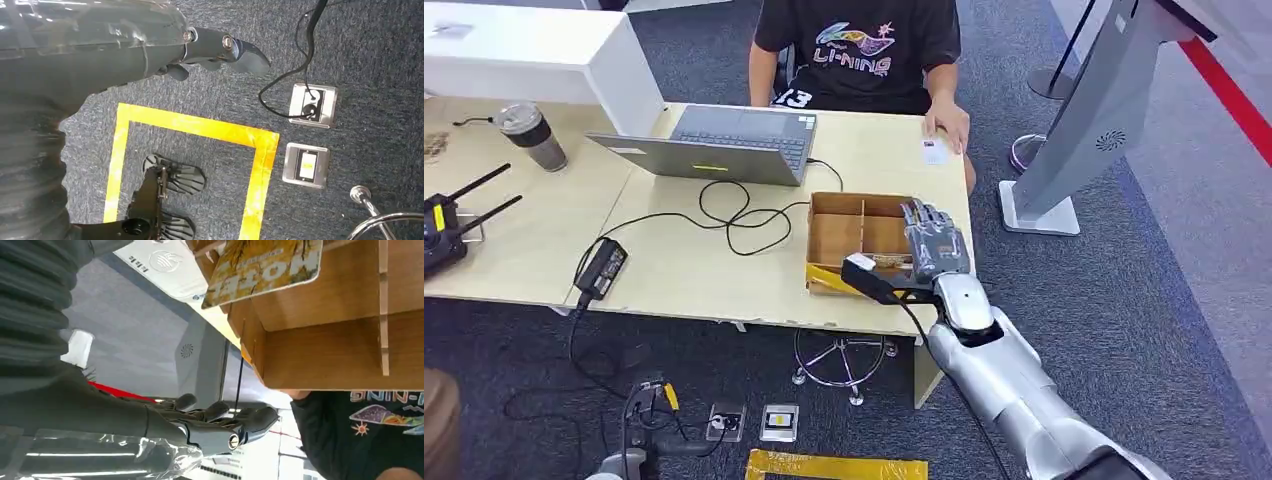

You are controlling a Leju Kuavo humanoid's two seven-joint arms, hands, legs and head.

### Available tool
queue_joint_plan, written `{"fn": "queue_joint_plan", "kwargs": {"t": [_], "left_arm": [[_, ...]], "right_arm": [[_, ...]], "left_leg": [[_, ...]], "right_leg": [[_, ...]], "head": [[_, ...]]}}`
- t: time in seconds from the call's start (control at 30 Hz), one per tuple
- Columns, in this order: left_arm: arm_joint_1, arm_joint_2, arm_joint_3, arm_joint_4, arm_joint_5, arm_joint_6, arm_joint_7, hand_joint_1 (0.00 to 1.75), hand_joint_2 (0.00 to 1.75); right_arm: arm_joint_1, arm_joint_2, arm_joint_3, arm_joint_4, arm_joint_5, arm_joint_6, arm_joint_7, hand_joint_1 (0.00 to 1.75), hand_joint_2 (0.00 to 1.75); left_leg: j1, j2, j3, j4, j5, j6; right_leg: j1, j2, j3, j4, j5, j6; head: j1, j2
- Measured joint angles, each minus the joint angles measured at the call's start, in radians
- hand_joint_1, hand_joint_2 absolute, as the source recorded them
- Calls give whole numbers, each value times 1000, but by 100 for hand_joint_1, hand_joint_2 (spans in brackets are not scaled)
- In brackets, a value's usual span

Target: Pass the card to the sensor for recognition and then transmit it.

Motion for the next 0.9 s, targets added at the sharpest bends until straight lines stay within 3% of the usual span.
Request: {"fn": "queue_joint_plan", "kwargs": {"t": [0.2, 0.3, 0.57, 0.63, 0.67, 0.9], "left_arm": [[0, 0, 0, 0, -6, 0, 0, 0, 175], [0, 0, 0, 0, -8, -1, 0, 0, 175], [0, -1, 0, 0, -12, -1, 0, 0, 175], [0, -1, 0, 0, -12, -1, 0, 0, 175], [0, -1, 0, 0, -12, -1, 0, 0, 175], [-1, -2, 0, 0, -14, 0, 0, 0, 175]], "right_arm": [[9, 1, 0, 1, 0, 8, -2, 21, 175], [9, 2, 0, 3, 0, 7, -8, 14, 175], [9, 16, 1, 3, 0, 10, -12, 19, 175], [9, 18, 1, 3, 0, 11, -12, 35, 175], [9, 19, 1, 3, 0, 11, -12, 51, 175], [9, 32, 1, 3, 1, 16, -21, 44, 175]], "left_leg": [[0, 0, 0, 0, 0, 0], [0, 0, 0, 0, 0, 0], [0, 0, 0, 0, 0, 0], [0, 0, 0, 0, 0, 0], [0, 0, 0, 0, 0, 0], [0, 0, 0, 0, 0, 0]], "right_leg": [[0, 0, 0, 0, 0, 0], [0, 0, 0, 0, 0, 0], [0, 0, 0, 0, 0, 0], [0, 0, 0, 0, 0, 0], [0, 0, 0, 0, 0, 0], [0, 0, 0, 0, 0, 0]], "head": [[0, 0], [0, 0], [0, 0], [0, 0], [0, 0], [0, 0]]}}
